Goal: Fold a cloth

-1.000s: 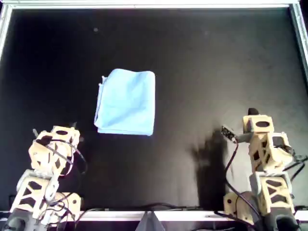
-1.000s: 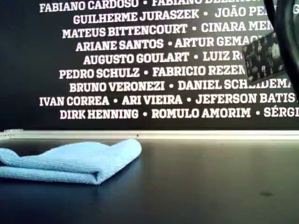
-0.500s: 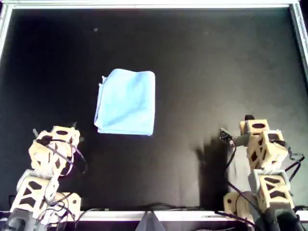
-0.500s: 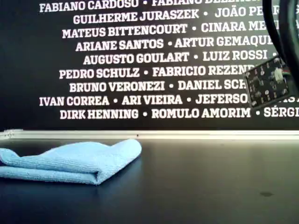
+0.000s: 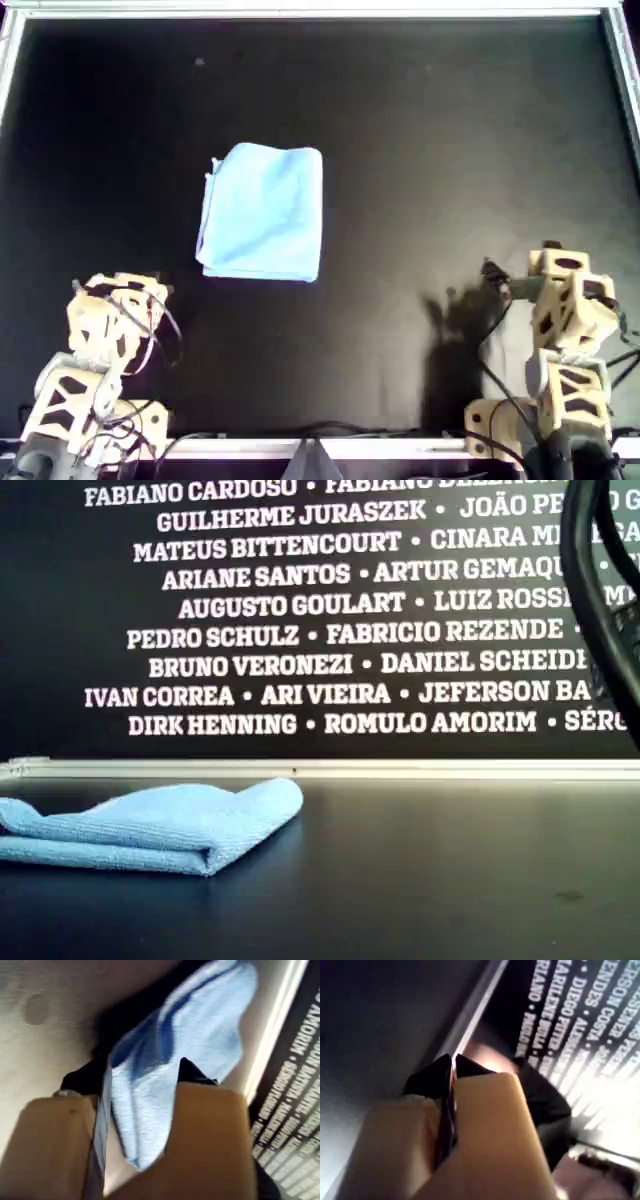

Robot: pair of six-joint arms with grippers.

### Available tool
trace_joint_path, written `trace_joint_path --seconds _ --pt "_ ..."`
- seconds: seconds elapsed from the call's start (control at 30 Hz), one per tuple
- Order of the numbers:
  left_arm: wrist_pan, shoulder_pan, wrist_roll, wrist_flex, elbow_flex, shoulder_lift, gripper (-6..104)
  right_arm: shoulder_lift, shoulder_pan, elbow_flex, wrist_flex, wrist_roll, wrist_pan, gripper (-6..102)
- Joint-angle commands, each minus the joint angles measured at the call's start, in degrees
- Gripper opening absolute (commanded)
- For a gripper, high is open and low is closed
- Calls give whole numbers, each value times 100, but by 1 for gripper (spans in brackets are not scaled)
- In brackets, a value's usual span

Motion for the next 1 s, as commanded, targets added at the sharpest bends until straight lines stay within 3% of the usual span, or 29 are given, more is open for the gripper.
trace_joint_path --seconds 0.0,0.07,0.27,0.43,0.97 --pt "-26 158 -26 97 -290 0 46 281 149 79 -53 272 -316 2" --pt "-26 158 18 281 -413 -9 46 308 44 79 -44 466 -290 2" --pt "-26 158 35 949 -457 97 46 158 158 79 193 439 -378 2" --pt "-26 158 -18 958 -343 0 46 316 167 53 1072 413 -378 2" --pt "-18 149 35 958 -141 -18 46 79 167 79 1213 466 -299 2"
